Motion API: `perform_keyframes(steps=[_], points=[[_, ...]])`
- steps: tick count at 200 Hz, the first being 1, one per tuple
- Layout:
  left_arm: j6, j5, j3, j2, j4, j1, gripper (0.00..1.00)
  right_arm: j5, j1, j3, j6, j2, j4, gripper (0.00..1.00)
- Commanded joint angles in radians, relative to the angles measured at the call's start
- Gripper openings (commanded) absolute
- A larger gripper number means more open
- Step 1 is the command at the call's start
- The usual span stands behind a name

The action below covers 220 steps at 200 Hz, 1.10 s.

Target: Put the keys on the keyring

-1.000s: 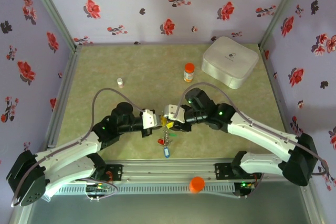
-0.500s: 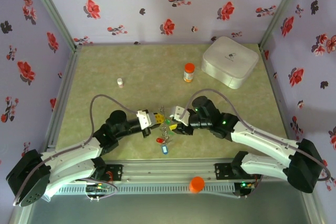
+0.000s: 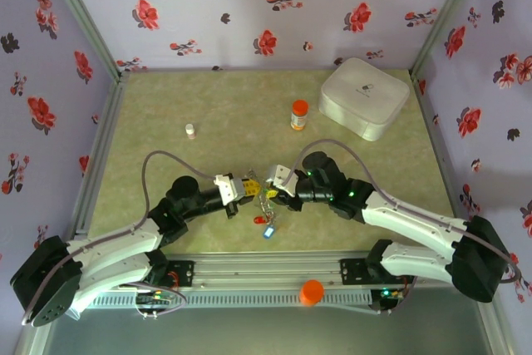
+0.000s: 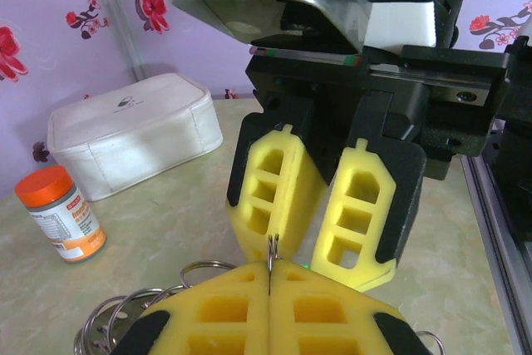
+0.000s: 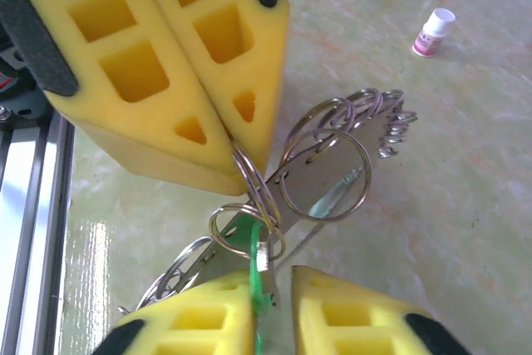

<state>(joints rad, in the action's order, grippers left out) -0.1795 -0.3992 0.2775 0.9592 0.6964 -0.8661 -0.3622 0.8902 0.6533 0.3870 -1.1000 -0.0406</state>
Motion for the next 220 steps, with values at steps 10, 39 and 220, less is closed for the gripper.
perform_keyframes(steps=[10,39,220], points=[[0.036,-0.024,-0.012,0.011,0.153,-0.004,0.00,0.012,0.008,-0.010,0.009,-0.003,-0.002,0.09],[0.054,-0.037,-0.017,0.028,0.228,-0.004,0.00,-0.003,0.014,0.000,0.039,-0.026,-0.050,0.08],[0.002,-0.066,-0.055,0.113,0.354,0.009,0.00,-0.195,-0.086,-0.021,-0.123,0.145,0.115,0.35]])
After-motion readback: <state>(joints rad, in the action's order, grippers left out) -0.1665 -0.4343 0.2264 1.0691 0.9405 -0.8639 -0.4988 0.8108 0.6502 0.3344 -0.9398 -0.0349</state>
